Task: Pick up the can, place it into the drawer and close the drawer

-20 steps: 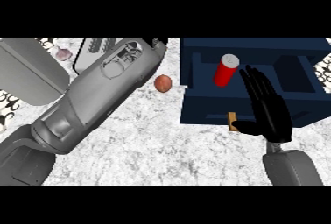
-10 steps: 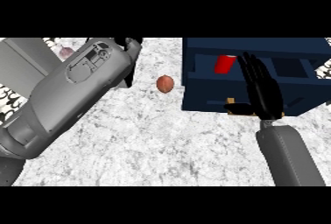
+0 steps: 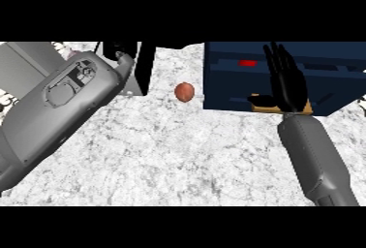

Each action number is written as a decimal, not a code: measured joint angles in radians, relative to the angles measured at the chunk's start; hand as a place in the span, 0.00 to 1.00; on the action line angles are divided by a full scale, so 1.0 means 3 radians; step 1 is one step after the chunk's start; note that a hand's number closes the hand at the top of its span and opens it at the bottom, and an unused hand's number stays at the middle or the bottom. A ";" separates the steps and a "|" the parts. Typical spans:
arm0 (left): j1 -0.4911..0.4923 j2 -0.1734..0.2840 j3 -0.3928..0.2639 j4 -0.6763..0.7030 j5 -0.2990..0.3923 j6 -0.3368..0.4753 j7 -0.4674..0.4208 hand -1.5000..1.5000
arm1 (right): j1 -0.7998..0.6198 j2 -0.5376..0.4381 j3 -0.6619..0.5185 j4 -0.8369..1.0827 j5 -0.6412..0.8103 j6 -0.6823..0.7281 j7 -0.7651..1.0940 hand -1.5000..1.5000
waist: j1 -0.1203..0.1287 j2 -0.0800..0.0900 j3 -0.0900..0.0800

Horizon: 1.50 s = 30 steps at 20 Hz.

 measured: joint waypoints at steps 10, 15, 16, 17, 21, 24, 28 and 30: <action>0.0461 0.0189 0.0005 -0.0482 -0.0111 -0.0016 0.0029 0.00 | -0.0781 -0.0023 -0.0264 0.1092 0.0070 -0.0453 0.0088 0.00 | 0.0037 0.0068 0.0043; 0.0696 0.0279 0.0007 -0.0714 -0.0160 -0.0041 0.0015 0.00 | -0.1026 -0.0059 -0.0339 0.1399 0.0067 -0.0581 0.0101 0.00 | 0.0049 0.0070 0.0046; 0.0728 0.0287 0.0007 -0.0734 -0.0171 -0.0050 0.0007 0.00 | -0.1095 -0.0073 -0.0349 0.1466 0.0074 -0.0562 0.0115 0.00 | 0.0052 0.0080 0.0049; 0.0769 0.0305 0.0016 -0.0766 -0.0178 -0.0054 0.0005 0.00 | -0.1145 -0.0082 -0.0355 0.1530 0.0083 -0.0556 0.0121 0.00 | 0.0055 0.0084 0.0049; 0.0860 0.0358 0.0037 -0.0891 -0.0216 -0.0057 0.0038 0.00 | -0.1294 -0.0121 -0.0388 0.1738 0.0090 -0.0531 0.0103 0.00 | 0.0058 0.0096 0.0052; 0.0948 0.0374 0.0064 -0.0942 -0.0239 -0.0079 -0.0008 0.00 | -0.1379 -0.0141 -0.0417 0.1843 0.0079 -0.0519 0.0070 0.00 | 0.0054 0.0110 0.0055; 0.1072 0.0383 0.0078 -0.1022 -0.0265 -0.0097 -0.0055 0.00 | -0.1438 -0.0153 -0.0492 0.1928 0.0004 -0.0482 -0.0068 0.00 | 0.0051 0.0118 0.0057; 0.1112 0.0376 0.0093 -0.1044 -0.0265 -0.0100 -0.0069 0.00 | -0.1442 -0.0139 -0.0569 0.1914 -0.0090 -0.0484 -0.0224 0.00 | 0.0037 0.0123 0.0057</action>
